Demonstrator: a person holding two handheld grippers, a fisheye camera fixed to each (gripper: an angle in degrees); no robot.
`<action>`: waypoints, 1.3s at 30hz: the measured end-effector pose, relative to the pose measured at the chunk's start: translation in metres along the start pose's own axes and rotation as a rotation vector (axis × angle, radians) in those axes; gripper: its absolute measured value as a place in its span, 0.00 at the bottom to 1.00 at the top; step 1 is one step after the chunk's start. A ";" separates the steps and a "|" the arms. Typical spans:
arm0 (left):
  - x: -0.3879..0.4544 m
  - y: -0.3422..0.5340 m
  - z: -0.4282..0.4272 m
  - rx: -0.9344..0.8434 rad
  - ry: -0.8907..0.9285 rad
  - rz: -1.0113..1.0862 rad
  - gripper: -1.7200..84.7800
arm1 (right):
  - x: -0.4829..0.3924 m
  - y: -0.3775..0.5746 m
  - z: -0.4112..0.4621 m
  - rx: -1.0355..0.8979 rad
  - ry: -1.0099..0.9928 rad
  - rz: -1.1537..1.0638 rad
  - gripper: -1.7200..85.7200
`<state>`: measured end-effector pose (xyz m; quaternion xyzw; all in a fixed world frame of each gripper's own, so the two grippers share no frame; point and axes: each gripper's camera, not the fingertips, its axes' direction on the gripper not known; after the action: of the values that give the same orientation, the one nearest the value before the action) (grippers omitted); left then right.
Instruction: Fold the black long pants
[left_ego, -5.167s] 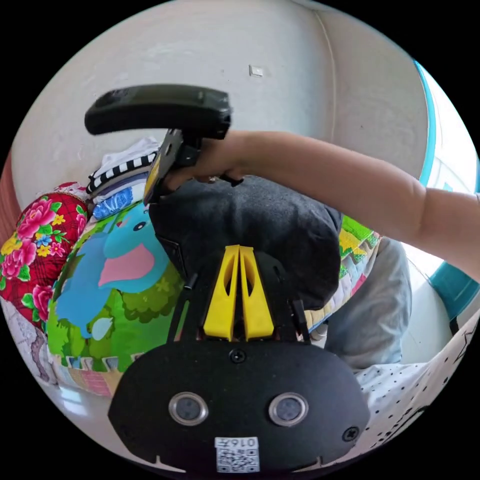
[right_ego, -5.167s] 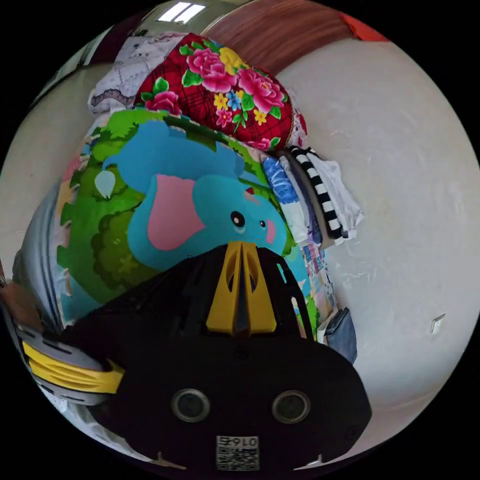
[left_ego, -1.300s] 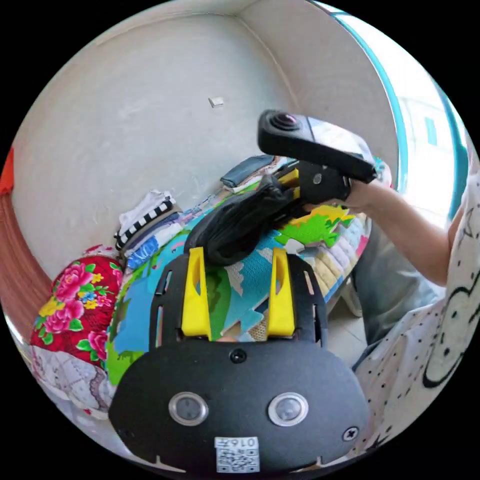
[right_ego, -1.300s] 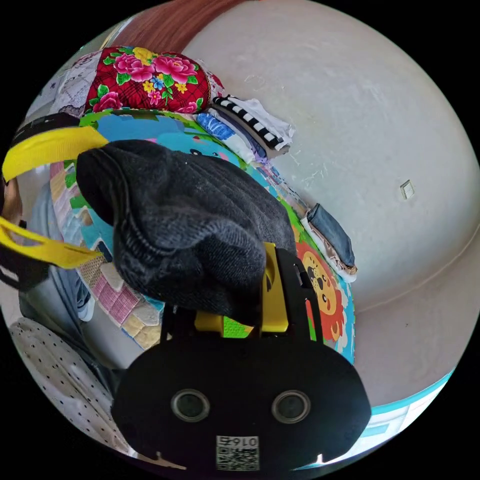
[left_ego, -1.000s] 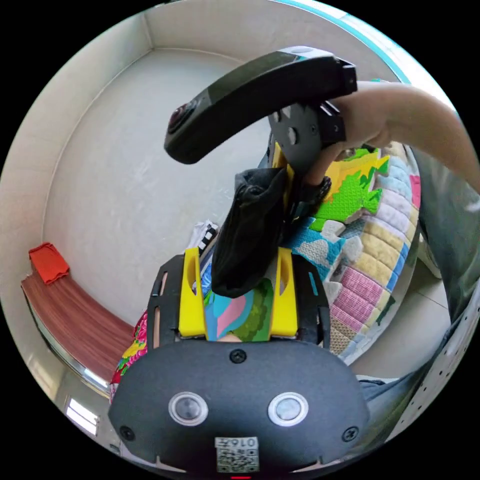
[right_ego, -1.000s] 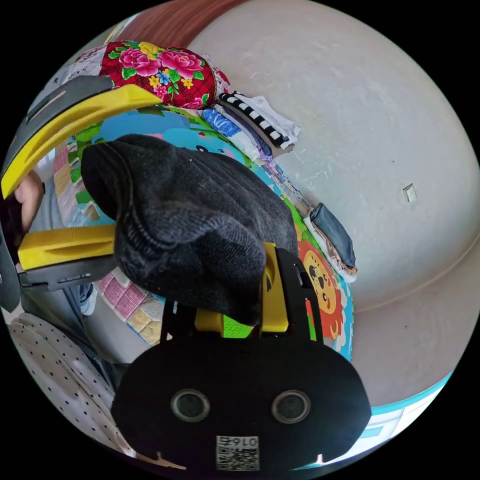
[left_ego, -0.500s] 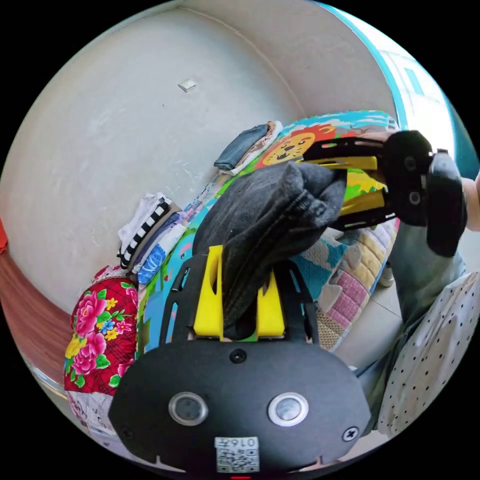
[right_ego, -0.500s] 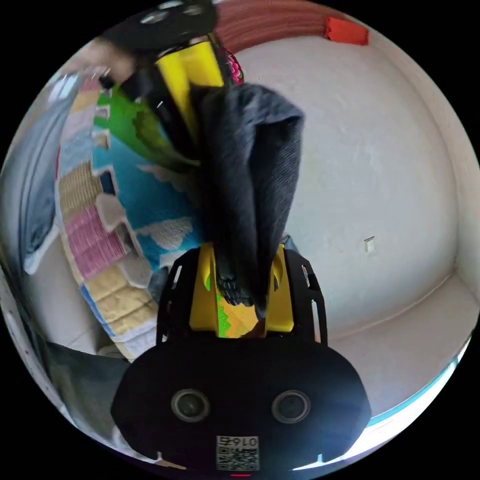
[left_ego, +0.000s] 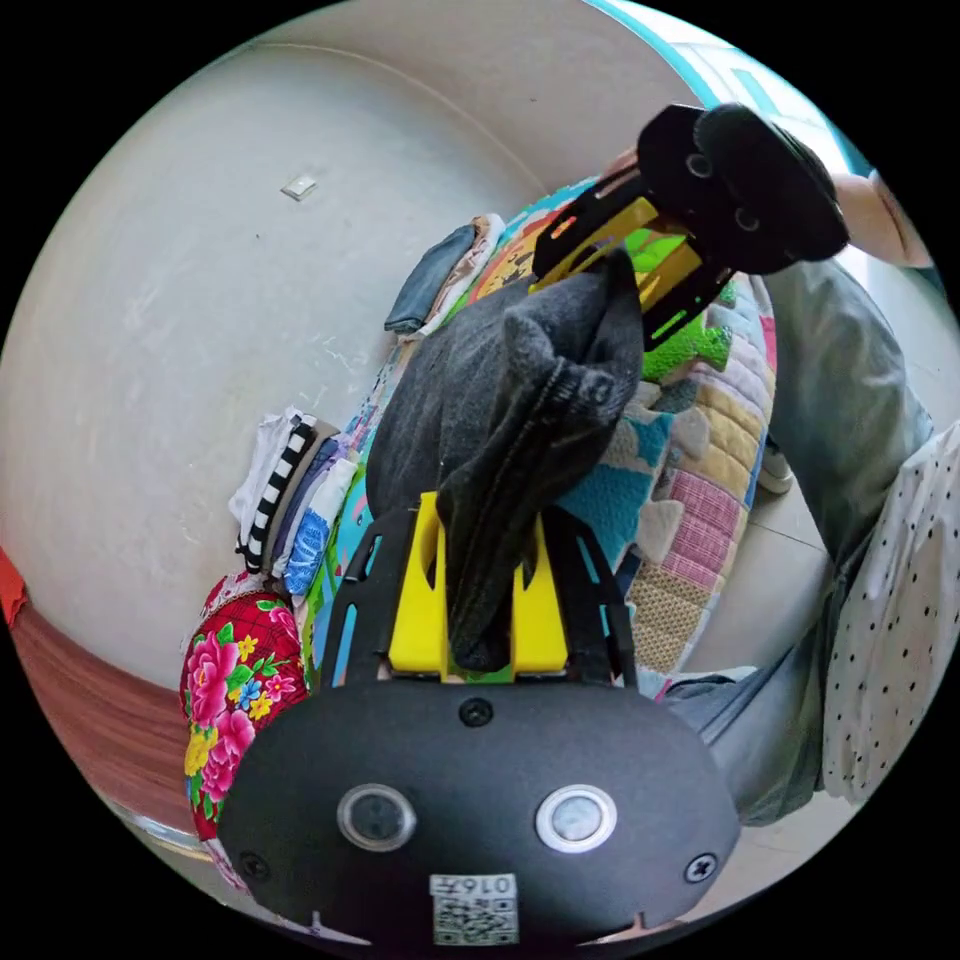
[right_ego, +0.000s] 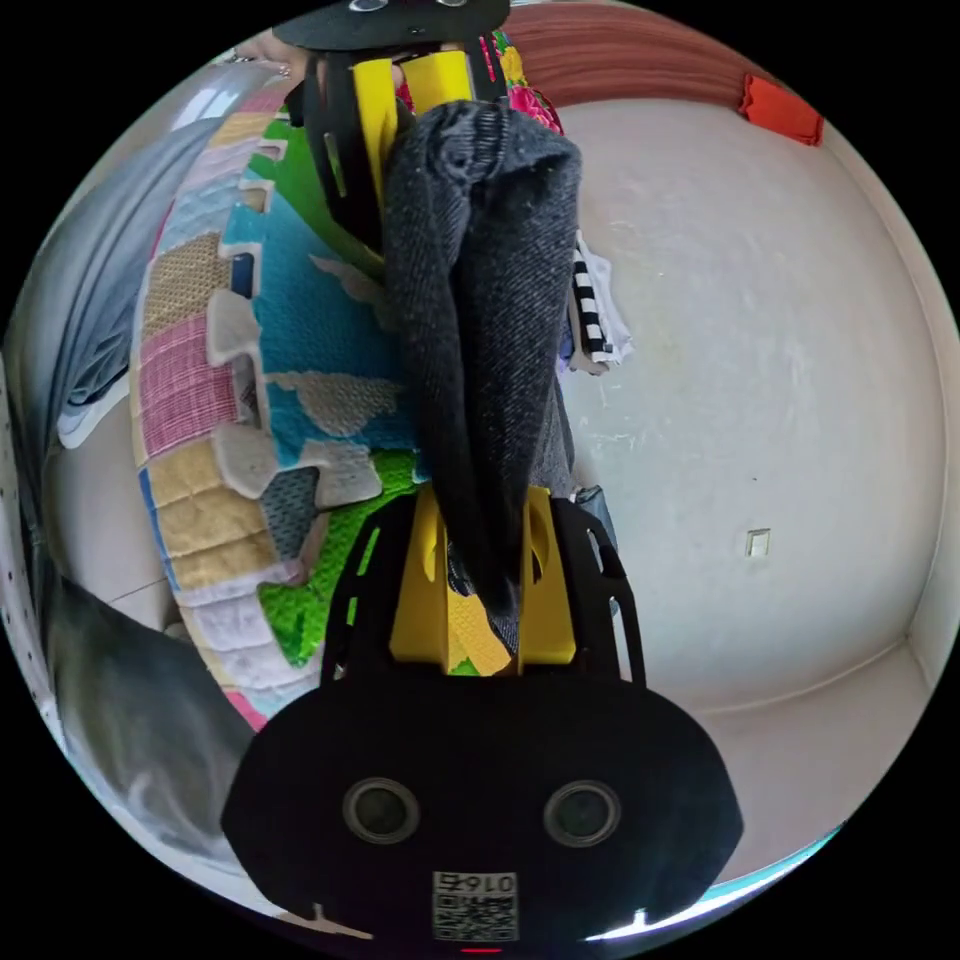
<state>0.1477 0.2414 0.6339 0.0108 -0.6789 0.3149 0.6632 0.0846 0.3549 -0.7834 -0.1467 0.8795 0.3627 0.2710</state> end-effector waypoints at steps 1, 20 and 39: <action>0.002 -0.001 -0.002 -0.001 0.025 0.029 0.12 | 0.007 -0.004 -0.002 0.000 -0.032 -0.025 0.15; -0.199 -0.157 0.105 -0.060 0.334 0.164 0.11 | 0.239 -0.096 0.075 -0.137 -0.566 -0.182 0.14; -0.149 -0.192 0.582 -0.214 -0.404 0.419 0.06 | 0.136 -0.165 0.535 -0.426 0.241 -0.267 0.13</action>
<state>-0.2714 -0.2297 0.6230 -0.1369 -0.8136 0.3632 0.4329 0.2473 0.6162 -1.2704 -0.3569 0.7823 0.4803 0.1730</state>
